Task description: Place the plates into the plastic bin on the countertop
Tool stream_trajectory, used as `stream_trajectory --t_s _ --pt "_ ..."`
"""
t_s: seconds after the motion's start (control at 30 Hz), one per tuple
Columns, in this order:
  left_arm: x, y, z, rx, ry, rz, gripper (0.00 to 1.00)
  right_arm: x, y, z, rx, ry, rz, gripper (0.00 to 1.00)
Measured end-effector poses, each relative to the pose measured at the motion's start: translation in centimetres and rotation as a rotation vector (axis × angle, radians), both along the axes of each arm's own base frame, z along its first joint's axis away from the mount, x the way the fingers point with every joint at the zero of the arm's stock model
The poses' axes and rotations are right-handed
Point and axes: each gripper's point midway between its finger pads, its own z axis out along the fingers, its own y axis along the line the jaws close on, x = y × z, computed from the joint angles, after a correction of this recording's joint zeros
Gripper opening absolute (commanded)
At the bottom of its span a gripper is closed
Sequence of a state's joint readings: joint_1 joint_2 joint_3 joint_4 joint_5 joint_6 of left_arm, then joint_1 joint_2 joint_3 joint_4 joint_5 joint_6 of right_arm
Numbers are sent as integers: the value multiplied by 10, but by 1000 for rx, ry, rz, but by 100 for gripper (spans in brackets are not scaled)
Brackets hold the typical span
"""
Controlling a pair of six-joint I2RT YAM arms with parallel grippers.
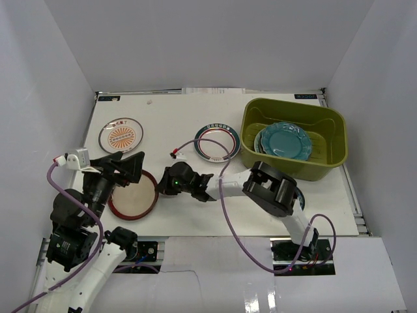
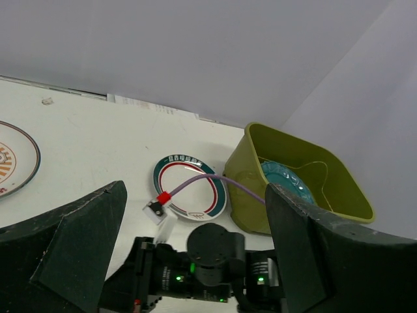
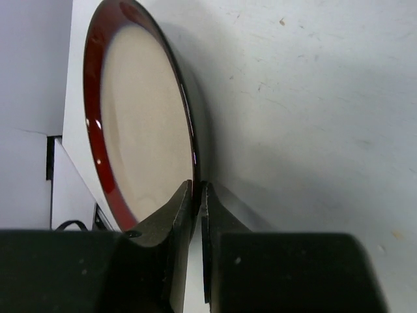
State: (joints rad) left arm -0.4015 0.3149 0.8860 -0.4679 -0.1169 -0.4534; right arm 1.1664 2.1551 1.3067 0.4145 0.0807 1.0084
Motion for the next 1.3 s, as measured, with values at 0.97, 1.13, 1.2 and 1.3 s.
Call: stream_trajectory --t_s 0.97,1.13,1.2,1.3 --pt "48 -24 -48 -37 202 -4 98 177 -436 239 128 -368 -745 8" --pt "71 -40 -106 -31 377 -12 98 185 -549 228 116 -334 -1019 8" --pt "76 -42 -123 -37 429 4 98 182 -577 215 108 -305 -1092 8" --pt "84 -39 -136 -63 464 49 98 180 -596 191 91 -244 -1139 8"
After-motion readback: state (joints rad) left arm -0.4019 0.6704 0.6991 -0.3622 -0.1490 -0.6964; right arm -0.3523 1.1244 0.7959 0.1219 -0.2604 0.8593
